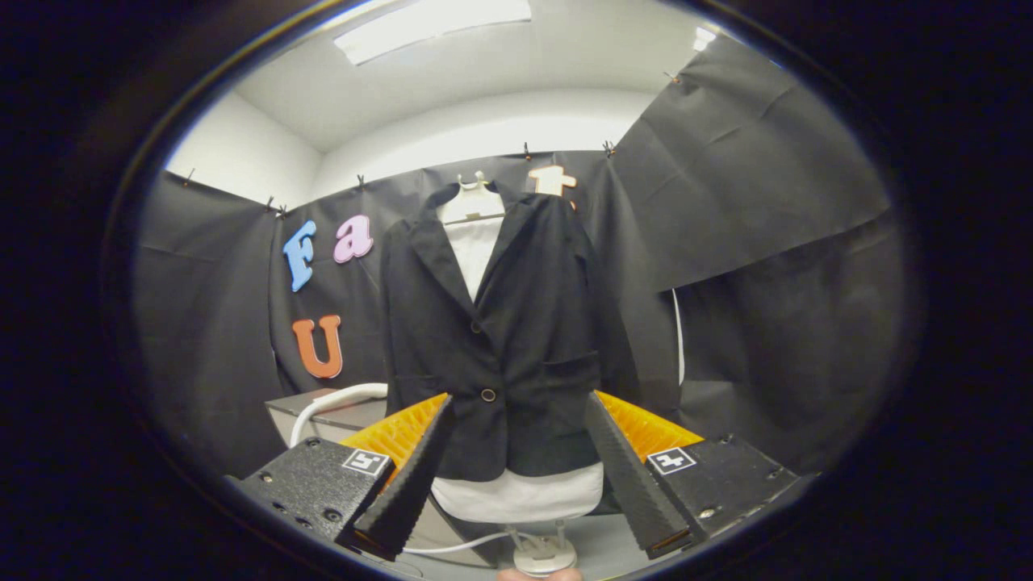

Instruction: Iron the clothes twice with a garment steamer, once on the left side and once on the right side.

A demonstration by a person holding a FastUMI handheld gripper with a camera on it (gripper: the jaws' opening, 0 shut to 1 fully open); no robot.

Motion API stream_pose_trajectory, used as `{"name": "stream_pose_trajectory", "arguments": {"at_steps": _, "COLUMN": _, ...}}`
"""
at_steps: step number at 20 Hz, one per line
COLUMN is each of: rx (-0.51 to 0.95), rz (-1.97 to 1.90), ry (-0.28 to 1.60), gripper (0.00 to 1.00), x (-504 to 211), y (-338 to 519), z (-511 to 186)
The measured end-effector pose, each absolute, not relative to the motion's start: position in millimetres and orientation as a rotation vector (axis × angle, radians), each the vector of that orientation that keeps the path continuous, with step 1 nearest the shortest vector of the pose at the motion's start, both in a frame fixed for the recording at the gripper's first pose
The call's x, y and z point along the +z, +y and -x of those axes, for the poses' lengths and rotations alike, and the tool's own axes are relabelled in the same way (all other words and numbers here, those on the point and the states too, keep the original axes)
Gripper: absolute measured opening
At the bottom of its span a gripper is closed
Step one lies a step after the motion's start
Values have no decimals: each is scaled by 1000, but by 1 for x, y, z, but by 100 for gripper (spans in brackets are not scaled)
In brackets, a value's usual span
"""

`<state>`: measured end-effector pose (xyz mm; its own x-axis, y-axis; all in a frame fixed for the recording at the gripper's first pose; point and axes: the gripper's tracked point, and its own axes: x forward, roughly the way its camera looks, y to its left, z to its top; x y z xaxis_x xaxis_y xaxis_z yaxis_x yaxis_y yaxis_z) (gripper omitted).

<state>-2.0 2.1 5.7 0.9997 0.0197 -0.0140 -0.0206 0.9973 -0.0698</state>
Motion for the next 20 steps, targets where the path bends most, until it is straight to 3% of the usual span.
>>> {"name": "stream_pose_trajectory", "arguments": {"at_steps": 8, "rx": 9, "rz": 130, "ry": 56, "gripper": 100, "x": -1, "y": 22, "z": 3}}
{"name": "stream_pose_trajectory", "arguments": {"at_steps": 20, "rx": -15, "rz": 132, "ry": 134, "gripper": 100, "x": -32, "y": 125, "z": -8}}
